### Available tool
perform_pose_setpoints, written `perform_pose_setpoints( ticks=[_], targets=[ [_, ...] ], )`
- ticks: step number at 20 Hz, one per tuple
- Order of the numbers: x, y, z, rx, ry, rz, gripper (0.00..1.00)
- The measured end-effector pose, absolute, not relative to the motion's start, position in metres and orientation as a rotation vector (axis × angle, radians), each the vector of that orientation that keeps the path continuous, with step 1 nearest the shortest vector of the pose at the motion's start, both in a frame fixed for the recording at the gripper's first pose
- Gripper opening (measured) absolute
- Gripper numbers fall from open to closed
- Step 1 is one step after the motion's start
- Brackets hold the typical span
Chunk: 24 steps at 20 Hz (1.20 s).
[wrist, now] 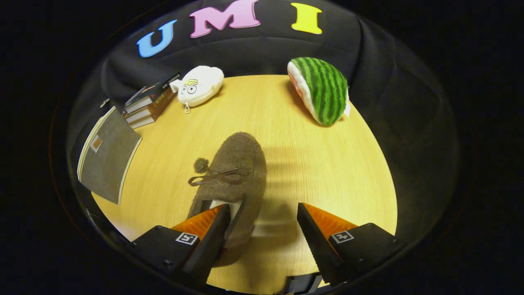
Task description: Open the storage box then place both shoes into the box .Put the left shoe in first, then the right shoe, with the right side of both shoes facing outward in a uniform manner.
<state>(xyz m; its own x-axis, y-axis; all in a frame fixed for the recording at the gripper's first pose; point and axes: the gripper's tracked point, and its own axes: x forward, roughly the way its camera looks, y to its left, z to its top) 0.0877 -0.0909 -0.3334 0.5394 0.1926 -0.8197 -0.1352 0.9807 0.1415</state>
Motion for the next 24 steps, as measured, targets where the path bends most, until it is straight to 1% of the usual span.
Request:
perform_pose_setpoints(
  ticks=[2,3,4,5,7,8,10,11,13,15,20,24],
  targets=[
    [0.099,-0.09,-0.338,0.123,0.995,0.176,0.99],
    [0.101,-0.087,-0.341,0.139,1.005,0.178,0.96],
    [0.099,-0.085,-0.343,0.146,1.025,0.185,0.83],
    [0.099,-0.08,-0.344,0.154,1.037,0.2,0.79],
    [0.1,-0.069,-0.343,0.177,1.053,0.223,0.64],
    [0.098,-0.066,-0.343,0.168,1.065,0.225,0.47],
    [0.099,-0.067,-0.343,0.127,1.068,0.241,0.31],
    [0.1,-0.069,-0.341,0.106,1.064,0.244,0.27],
    [0.1,-0.067,-0.341,0.113,1.055,0.262,0.11],
    [0.097,-0.064,-0.34,0.134,1.063,0.298,0.06],
    [0.097,-0.053,-0.328,0.205,1.081,0.28,0.05],
    [0.1,-0.031,-0.289,0.213,1.026,0.271,0.05]
  ],
)
